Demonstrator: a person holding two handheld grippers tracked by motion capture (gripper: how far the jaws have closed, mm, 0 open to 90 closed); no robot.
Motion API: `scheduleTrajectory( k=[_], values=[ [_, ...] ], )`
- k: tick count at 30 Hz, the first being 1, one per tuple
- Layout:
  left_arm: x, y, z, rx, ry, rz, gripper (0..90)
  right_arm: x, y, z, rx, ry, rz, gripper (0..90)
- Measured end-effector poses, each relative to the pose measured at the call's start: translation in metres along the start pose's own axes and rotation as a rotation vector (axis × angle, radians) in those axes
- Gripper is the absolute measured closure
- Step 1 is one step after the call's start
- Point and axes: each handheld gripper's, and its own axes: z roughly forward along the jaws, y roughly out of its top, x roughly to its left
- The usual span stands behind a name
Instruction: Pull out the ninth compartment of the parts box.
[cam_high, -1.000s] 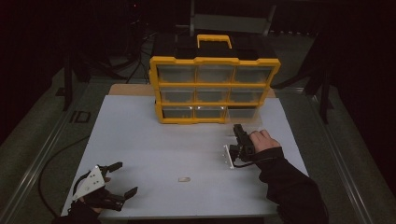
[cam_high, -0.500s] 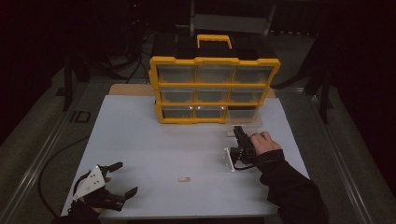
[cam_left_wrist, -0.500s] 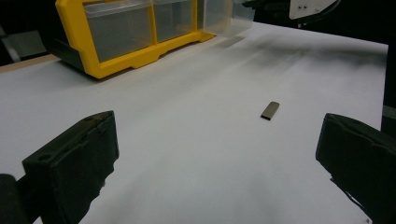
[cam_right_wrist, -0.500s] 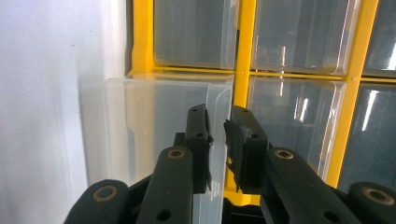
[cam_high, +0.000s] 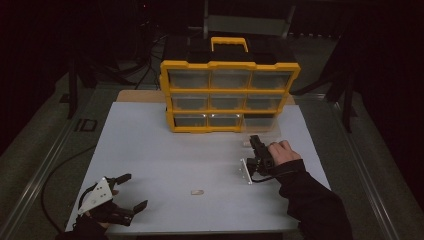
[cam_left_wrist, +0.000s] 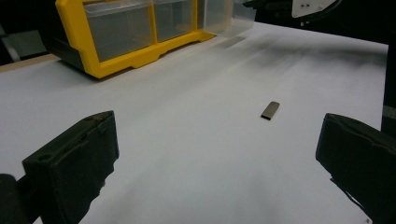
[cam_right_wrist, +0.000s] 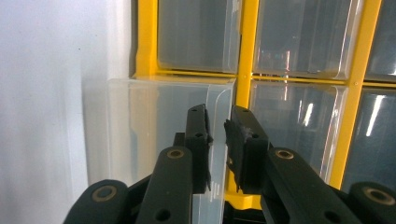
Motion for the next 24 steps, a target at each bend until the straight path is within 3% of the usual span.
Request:
scheduleTrajectory(
  k=[1,2,4,9,12,14,20,23,24],
  values=[
    [0.0,0.0,0.0,0.0,0.0,0.001,0.0,-0.001,0.0,0.0,0.001,0.011,0.014,73.8],
    [0.0,0.0,0.0,-0.001,0.0,0.0,0.0,-0.002,0.0,0.0,0.012,0.041,0.04,63.9],
    [0.0,0.0,0.0,-0.003,0.0,-0.001,0.0,-0.004,0.0,0.003,0.028,0.052,0.046,50.0],
    [0.0,0.0,0.0,0.0,0.0,0.0,0.0,-0.003,0.0,0.003,0.043,0.08,0.055,32.2],
    [0.0,0.0,0.0,-0.001,0.0,0.0,0.0,-0.003,-0.001,0.003,0.053,0.086,0.092,21.2],
    [0.0,0.0,0.0,0.0,0.0,0.0,0.0,-0.005,-0.001,0.002,0.047,0.095,0.14,16.2],
    [0.0,0.0,0.0,0.001,0.001,0.001,0.0,-0.019,-0.002,-0.002,0.035,0.167,0.36,9.2],
    [0.0,0.0,0.0,0.0,0.0,0.001,0.0,-0.027,-0.006,-0.004,0.017,0.211,0.518,8.6],
    [0.0,0.0,0.0,0.0,0.0,0.001,0.0,-0.027,-0.006,-0.004,0.017,0.211,0.518,8.6]
  ],
)
